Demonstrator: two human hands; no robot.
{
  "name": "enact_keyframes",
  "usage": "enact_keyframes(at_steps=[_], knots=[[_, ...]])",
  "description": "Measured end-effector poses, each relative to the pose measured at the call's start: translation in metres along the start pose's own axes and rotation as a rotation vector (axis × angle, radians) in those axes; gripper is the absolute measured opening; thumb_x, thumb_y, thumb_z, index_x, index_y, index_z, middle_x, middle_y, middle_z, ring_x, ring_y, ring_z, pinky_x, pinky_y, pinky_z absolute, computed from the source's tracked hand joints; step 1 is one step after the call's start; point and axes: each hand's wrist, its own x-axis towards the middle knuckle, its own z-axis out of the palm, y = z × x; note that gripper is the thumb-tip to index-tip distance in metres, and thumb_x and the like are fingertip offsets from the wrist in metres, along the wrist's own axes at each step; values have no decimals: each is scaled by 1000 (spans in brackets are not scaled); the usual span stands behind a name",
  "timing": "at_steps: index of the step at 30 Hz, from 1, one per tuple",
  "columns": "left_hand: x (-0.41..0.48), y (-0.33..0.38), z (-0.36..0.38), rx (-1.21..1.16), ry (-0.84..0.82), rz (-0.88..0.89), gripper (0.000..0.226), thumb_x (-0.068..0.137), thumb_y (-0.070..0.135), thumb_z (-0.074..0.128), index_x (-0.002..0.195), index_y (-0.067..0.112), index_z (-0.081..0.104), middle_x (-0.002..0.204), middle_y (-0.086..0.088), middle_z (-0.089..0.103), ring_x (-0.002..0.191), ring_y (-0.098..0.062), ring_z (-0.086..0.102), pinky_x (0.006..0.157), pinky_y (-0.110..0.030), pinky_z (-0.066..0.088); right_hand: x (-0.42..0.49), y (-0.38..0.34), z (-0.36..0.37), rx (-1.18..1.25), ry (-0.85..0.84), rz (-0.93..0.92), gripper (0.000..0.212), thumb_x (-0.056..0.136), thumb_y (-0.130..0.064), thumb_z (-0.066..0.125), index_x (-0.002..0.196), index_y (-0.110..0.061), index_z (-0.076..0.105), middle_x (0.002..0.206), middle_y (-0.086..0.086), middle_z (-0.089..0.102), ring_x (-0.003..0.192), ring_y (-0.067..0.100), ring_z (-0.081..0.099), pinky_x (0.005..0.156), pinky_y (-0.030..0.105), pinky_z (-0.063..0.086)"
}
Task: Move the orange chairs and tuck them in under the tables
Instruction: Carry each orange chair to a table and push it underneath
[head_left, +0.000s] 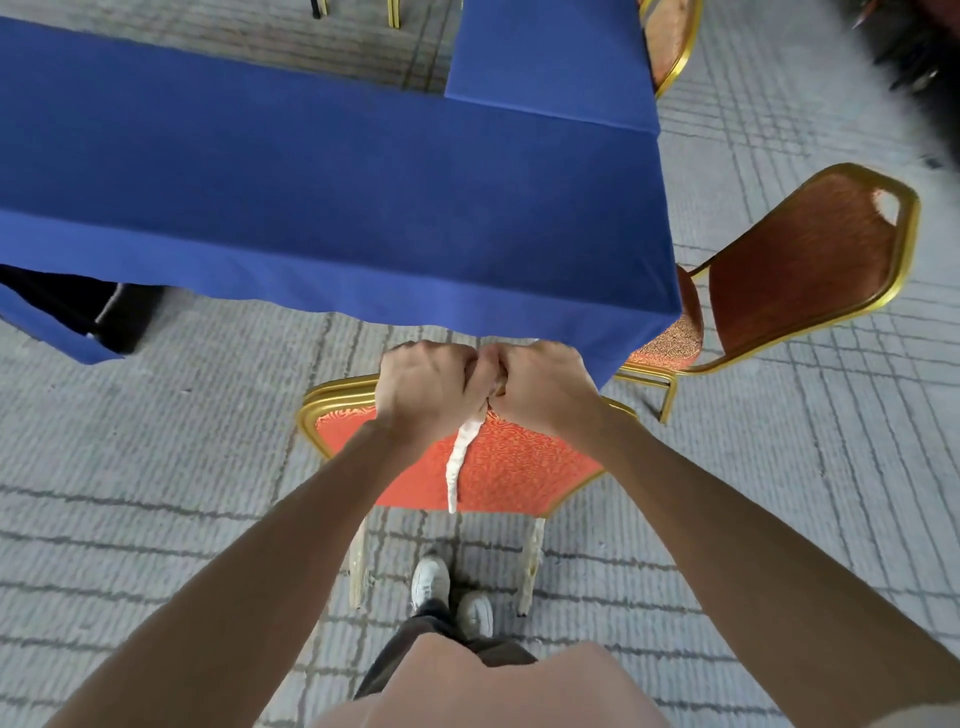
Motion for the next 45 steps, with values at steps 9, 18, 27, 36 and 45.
enact_keyframes(at_steps=[9, 18, 27, 36, 45], knots=[[12, -5, -2, -66, -59, 17, 69, 92, 53, 19, 53, 18, 64, 46, 3, 57, 44, -19, 53, 48, -27, 46, 9, -6, -2, 39, -104, 131, 21, 86, -26, 54, 78, -34, 36, 62, -14, 38, 75, 19, 46, 68, 29, 33], [13, -10, -4, -9, -54, 68, 64, 99, 47, 29, 55, 18, 65, 46, 1, 57, 42, -22, 54, 41, -24, 25, 14, -15, -6, 10, -176, 171, 12, 89, -24, 53, 84, -26, 42, 73, -2, 54, 76, 26, 58, 70, 31, 43], [29, -11, 16, -133, -170, -8, 70, 96, 58, 21, 64, 15, 67, 58, -4, 64, 56, -26, 58, 56, -31, 34, 20, -8, 6, -38, -150, 193, 24, 95, -29, 49, 116, -18, 55, 86, 2, 59, 77, 26, 58, 68, 29, 37], [61, -20, 83, -20, -209, 19, 66, 95, 52, 21, 67, 14, 67, 61, -5, 65, 61, -28, 62, 58, -30, 42, 48, 20, 46, -18, -218, 196, 31, 96, -39, 46, 108, -16, 63, 91, 10, 67, 87, 35, 64, 81, 42, 51], [72, -37, 76, 159, -238, 12, 32, 77, 39, 35, 69, 14, 53, 44, 5, 27, 42, -19, 32, 48, -23, 9, 79, 22, 40, -17, -316, -4, 14, 92, -23, 48, 80, -19, 55, 66, -3, 51, 65, 22, 53, 64, 38, 55]])
